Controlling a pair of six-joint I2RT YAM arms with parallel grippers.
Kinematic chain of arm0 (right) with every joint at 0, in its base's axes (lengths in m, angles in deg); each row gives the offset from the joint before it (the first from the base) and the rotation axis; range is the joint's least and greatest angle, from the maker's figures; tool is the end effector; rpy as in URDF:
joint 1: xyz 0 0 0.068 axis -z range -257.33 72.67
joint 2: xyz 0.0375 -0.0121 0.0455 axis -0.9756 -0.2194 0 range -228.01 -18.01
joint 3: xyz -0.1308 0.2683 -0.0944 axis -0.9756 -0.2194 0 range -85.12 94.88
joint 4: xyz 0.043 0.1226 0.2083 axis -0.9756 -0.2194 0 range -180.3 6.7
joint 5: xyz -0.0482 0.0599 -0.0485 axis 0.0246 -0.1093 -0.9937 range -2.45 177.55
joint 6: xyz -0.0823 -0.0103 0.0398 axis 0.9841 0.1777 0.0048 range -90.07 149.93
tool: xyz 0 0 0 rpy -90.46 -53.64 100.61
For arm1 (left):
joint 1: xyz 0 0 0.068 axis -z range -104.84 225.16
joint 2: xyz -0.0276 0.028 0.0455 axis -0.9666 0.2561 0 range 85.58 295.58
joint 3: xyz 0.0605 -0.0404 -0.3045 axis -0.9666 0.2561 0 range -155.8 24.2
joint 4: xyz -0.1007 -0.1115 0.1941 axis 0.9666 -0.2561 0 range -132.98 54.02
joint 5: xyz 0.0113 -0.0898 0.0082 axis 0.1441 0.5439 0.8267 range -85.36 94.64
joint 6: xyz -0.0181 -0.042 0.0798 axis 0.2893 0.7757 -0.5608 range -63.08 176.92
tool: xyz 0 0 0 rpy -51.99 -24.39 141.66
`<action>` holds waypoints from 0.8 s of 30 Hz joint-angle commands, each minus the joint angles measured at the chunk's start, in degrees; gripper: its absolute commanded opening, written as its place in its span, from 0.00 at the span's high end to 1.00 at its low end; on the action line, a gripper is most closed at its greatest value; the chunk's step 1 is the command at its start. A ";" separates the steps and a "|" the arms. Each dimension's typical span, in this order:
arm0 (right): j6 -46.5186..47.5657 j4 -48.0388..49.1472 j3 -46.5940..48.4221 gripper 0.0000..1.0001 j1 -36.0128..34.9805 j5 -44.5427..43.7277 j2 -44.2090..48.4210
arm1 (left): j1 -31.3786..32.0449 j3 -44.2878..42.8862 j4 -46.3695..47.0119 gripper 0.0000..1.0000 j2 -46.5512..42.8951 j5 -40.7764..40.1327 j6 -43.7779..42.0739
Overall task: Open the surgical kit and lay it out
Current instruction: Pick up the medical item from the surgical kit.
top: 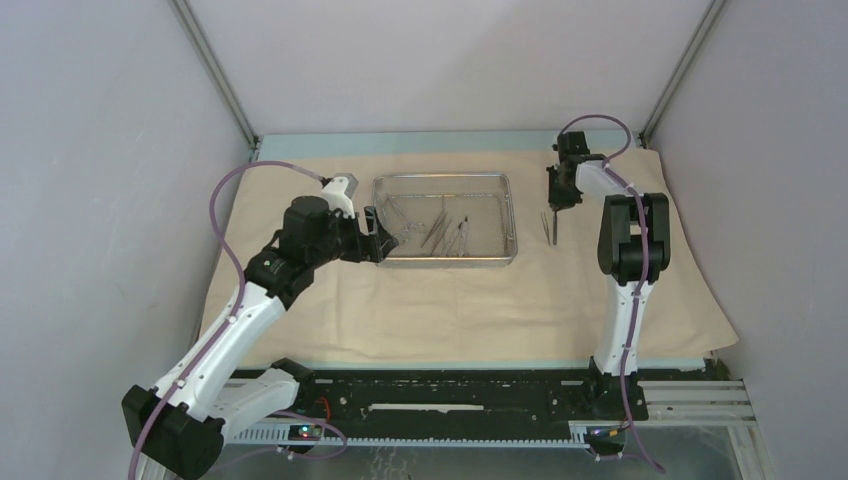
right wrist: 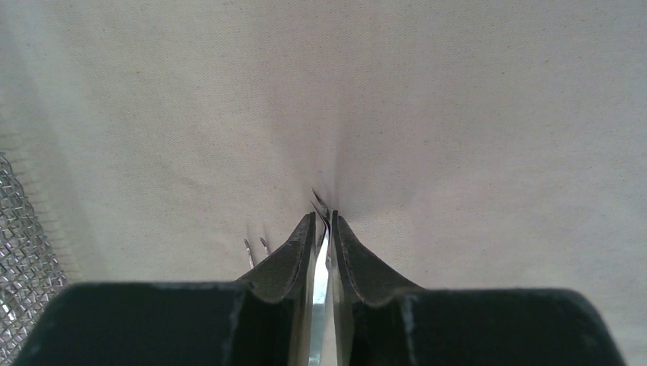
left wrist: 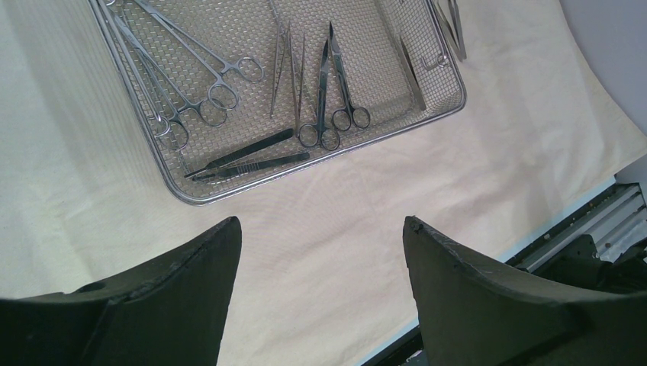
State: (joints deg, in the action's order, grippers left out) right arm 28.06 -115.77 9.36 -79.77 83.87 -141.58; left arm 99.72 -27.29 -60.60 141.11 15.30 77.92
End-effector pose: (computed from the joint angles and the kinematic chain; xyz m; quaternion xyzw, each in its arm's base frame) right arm 0.4915 0.0158 0.1720 0.0030 0.9689 -0.0219 0.2465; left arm 0.1890 -0.1032 0.3346 0.0740 0.8545 -0.2703 0.4374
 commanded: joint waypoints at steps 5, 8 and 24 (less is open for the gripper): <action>-1.26 -0.65 2.37 0.82 0.20 0.16 -0.60 | -0.30 1.32 1.17 0.18 0.18 -0.63 0.06; -1.25 -1.04 2.84 0.92 0.24 -0.30 -0.49 | -0.30 1.31 1.24 0.18 0.23 -0.59 0.15; -3.34 -4.59 2.01 1.00 0.72 2.87 14.94 | -0.28 0.60 4.73 0.18 0.79 5.03 5.77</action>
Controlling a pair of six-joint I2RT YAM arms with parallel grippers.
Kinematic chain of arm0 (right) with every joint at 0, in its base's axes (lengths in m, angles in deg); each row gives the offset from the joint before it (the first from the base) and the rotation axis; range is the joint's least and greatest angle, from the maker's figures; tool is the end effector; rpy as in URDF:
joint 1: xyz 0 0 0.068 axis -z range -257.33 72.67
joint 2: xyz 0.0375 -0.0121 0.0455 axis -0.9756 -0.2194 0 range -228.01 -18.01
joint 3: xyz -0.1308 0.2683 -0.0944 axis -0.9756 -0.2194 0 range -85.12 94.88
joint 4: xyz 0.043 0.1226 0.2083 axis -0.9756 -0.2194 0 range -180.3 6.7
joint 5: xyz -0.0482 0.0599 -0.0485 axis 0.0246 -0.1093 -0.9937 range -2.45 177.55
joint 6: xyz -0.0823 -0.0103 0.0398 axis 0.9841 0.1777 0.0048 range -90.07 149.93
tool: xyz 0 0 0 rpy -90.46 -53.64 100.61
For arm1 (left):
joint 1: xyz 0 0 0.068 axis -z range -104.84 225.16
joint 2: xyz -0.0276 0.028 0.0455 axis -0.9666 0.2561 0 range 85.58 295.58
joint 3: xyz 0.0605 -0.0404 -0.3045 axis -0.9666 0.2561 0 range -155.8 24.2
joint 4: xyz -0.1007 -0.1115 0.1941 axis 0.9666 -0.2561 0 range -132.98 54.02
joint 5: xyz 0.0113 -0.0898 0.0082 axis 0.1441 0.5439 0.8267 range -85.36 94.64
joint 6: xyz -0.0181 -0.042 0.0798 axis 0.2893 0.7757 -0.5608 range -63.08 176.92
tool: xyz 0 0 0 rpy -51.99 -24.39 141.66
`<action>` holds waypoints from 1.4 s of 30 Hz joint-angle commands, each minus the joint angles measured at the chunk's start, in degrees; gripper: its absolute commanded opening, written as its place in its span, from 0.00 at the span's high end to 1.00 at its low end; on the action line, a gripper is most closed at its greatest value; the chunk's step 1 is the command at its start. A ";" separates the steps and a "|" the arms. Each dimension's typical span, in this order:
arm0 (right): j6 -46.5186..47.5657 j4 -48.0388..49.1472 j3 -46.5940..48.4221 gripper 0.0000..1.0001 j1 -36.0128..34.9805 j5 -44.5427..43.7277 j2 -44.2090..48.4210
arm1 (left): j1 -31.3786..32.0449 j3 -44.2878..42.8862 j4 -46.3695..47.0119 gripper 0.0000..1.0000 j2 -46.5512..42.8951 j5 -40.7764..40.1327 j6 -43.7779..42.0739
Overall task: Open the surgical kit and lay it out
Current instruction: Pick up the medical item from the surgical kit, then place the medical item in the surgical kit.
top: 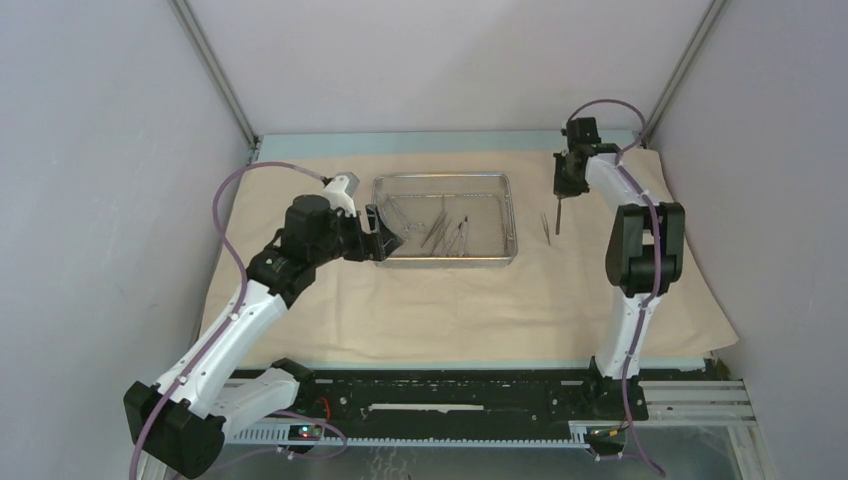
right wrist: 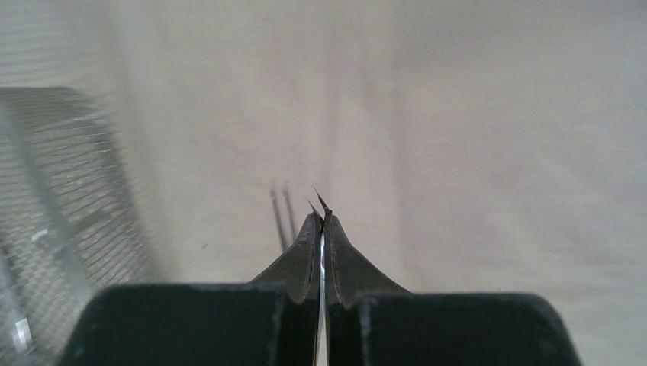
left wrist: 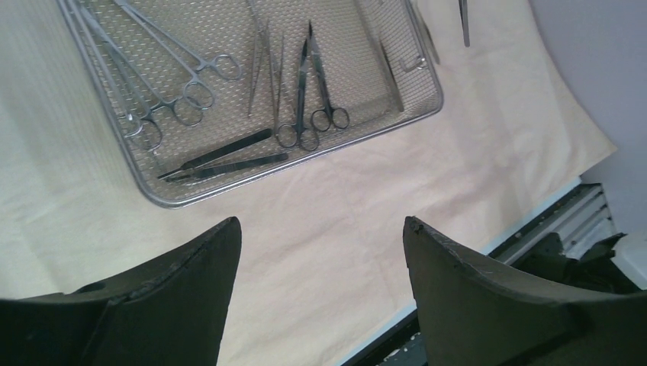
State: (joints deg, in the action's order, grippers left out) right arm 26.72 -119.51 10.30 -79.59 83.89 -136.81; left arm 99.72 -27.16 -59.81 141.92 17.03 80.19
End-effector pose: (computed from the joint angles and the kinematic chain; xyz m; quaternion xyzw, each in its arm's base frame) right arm 0.4792 0.0138 0.2108 0.0163 0.9644 -0.0183 0.2633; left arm 0.1913 -0.1069 0.3331 0.0646 0.8551 -0.2900 0.4249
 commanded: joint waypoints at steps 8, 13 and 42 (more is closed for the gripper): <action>-9.49 4.90 -5.77 1.00 -0.22 26.95 24.34 | -0.23 1.04 11.92 0.18 -0.63 10.99 13.67; -20.29 18.26 -12.48 1.00 -6.07 40.75 31.38 | 0.10 2.58 19.60 0.19 -1.28 14.75 20.28; -61.69 70.37 -16.55 1.00 -31.17 45.44 22.68 | 2.34 10.13 43.35 0.32 -1.80 20.11 34.57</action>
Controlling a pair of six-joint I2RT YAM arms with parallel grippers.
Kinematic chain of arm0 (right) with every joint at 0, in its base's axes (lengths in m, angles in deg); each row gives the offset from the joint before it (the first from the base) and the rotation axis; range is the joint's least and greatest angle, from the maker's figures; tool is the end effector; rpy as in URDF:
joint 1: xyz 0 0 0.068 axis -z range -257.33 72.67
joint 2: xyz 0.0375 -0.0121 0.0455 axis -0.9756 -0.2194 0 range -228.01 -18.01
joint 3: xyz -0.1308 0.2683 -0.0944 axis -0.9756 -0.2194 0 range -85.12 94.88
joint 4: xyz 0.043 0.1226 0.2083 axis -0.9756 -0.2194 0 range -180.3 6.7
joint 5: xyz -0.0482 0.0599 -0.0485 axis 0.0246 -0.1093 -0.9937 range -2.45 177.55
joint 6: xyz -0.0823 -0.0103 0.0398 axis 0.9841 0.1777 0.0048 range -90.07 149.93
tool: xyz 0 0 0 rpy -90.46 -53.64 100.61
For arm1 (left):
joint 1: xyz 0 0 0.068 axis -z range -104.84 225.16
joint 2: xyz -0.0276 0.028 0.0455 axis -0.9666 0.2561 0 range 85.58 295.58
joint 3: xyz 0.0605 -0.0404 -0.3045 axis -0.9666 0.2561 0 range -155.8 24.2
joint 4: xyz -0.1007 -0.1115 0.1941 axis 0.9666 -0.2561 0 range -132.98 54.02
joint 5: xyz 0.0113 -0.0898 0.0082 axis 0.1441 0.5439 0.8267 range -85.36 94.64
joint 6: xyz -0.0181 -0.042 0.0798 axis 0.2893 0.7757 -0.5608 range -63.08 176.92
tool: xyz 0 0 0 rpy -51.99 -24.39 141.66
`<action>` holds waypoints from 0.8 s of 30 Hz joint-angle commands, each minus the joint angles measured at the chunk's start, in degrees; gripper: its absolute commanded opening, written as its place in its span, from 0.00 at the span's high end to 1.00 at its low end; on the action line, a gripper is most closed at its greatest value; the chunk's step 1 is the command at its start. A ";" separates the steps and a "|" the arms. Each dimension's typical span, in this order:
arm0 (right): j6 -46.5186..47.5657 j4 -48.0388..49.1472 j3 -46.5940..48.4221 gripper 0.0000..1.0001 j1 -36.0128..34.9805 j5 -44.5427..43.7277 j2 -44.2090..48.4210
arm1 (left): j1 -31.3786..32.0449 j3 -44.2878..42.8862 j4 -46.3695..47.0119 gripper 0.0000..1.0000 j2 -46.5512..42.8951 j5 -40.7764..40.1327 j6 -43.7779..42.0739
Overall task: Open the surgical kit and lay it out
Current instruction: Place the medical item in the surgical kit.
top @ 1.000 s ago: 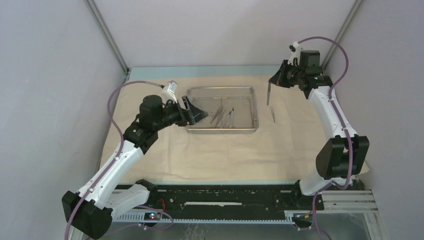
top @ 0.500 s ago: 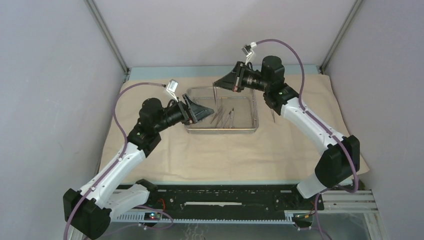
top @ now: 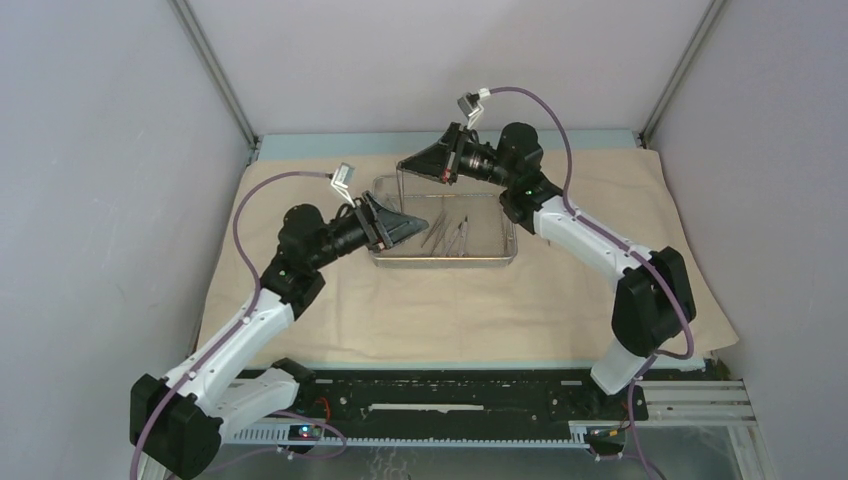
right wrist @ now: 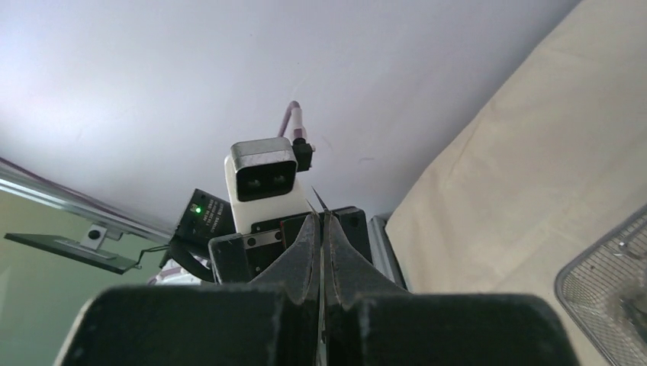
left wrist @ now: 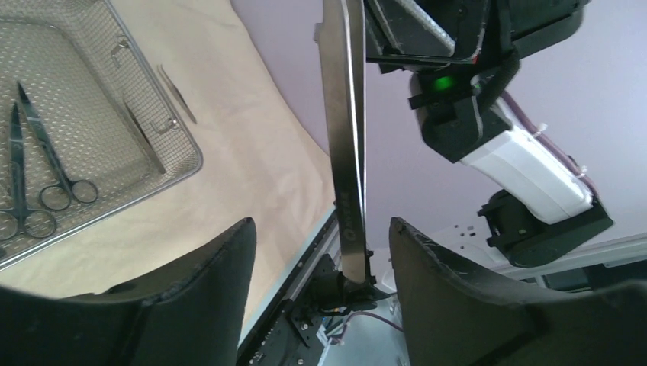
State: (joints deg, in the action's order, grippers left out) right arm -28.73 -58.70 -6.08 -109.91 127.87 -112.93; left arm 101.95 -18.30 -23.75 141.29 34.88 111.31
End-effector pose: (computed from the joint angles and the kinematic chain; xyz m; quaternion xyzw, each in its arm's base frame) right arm 0.3228 0.2699 0.4339 -0.1169 0.6547 0.6661 0.3377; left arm 0.1855 -0.1403 0.3696 0.0134 0.7122 -0.5815 0.3930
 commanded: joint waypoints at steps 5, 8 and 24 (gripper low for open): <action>-7.87 12.04 -1.04 1.00 -1.09 2.11 -2.05 | -0.25 2.07 10.98 0.42 -1.94 3.08 6.62; -8.44 12.97 -1.56 1.00 -1.26 2.07 -2.20 | -1.03 2.87 15.49 0.48 -1.81 4.21 10.29; -7.96 13.35 -1.68 1.00 -1.51 2.25 -2.34 | -2.26 4.68 20.82 1.00 -0.77 5.97 15.13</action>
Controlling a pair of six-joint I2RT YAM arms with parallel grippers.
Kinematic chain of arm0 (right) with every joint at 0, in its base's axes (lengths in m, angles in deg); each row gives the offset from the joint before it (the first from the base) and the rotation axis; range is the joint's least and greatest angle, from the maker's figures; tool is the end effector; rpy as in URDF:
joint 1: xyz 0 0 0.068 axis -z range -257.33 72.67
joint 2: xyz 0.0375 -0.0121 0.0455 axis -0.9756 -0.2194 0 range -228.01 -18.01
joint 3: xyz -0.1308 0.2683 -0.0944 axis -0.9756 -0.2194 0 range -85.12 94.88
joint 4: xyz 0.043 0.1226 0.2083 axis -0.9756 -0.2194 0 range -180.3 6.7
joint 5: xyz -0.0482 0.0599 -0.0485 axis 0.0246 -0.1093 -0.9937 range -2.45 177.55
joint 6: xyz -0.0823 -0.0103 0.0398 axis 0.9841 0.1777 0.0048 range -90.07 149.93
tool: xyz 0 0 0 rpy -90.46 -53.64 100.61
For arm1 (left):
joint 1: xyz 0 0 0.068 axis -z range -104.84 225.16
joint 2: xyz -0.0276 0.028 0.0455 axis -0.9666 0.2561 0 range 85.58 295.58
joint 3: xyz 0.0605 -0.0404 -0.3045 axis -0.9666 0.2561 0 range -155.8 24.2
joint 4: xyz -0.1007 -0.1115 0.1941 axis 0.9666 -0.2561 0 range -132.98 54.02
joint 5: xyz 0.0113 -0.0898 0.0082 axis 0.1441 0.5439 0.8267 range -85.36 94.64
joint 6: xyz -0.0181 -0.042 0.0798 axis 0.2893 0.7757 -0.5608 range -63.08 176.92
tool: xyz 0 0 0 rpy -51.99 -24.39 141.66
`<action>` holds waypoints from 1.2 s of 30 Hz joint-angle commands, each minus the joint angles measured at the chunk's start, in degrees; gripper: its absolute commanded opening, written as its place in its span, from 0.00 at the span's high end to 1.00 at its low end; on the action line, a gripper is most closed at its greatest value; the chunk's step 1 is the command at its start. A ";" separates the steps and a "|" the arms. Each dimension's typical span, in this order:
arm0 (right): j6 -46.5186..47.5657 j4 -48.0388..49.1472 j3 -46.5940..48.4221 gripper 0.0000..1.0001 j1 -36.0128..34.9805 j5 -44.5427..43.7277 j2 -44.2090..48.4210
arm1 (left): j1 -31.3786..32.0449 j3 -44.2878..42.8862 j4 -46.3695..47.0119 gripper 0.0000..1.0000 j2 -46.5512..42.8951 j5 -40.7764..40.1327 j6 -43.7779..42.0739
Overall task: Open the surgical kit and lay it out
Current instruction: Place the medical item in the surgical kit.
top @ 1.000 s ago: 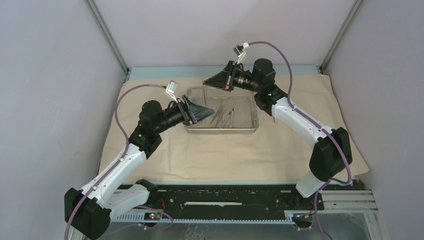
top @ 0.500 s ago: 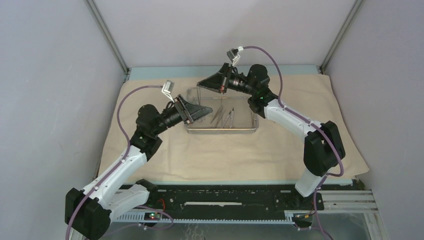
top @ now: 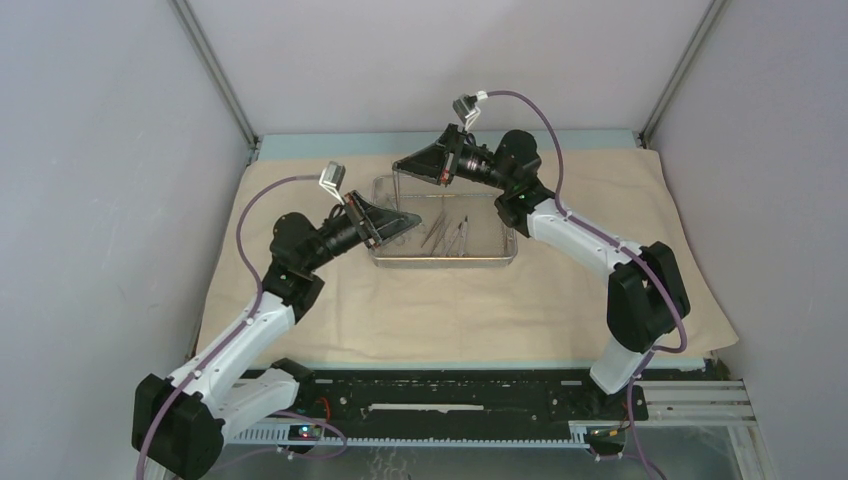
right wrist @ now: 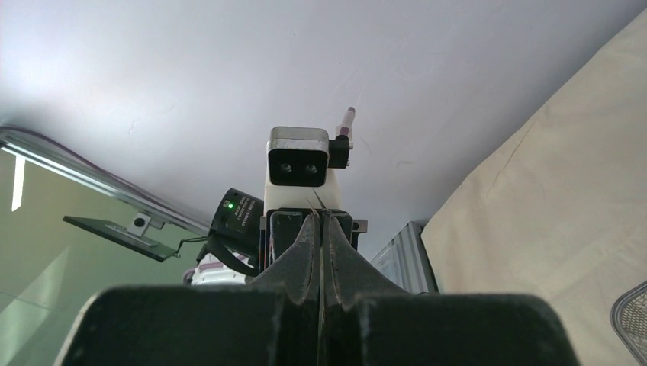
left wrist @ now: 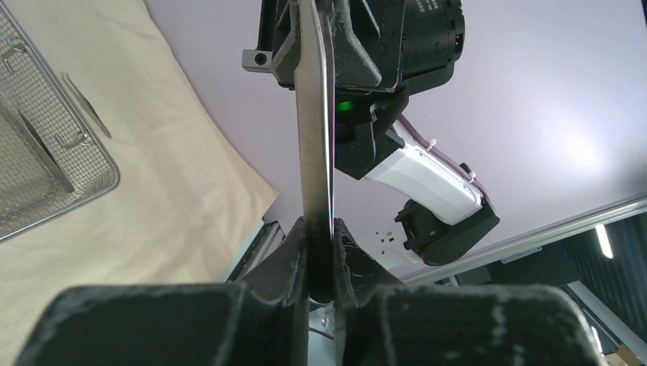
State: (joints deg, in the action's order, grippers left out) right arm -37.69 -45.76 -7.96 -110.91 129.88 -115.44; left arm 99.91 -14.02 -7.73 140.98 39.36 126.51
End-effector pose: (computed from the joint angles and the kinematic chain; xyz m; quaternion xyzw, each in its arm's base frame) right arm 0.3217 0.2805 0.4338 -0.1162 0.6138 0.7162 0.3112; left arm 0.1812 -0.1354 0.3821 -0.0184 0.6487 -0.6693 0.3619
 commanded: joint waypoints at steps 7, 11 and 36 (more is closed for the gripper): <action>6.17 -7.64 0.18 0.62 -0.61 -2.16 3.32 | -0.21 -0.15 -0.96 1.00 -1.29 0.25 -5.38; 11.89 -16.58 0.21 0.55 -0.92 -6.59 6.61 | -0.23 -3.11 -12.97 1.00 -2.41 -3.81 -13.89; 33.63 -62.64 22.70 0.70 -12.80 -44.12 2.93 | 5.95 -13.45 -40.99 1.00 -1.87 -25.29 -34.06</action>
State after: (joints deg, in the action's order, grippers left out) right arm -6.72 -104.32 11.30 -122.50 90.82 -111.20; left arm 105.01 -23.64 -48.12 139.56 17.18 95.25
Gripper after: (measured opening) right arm 0.301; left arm 0.150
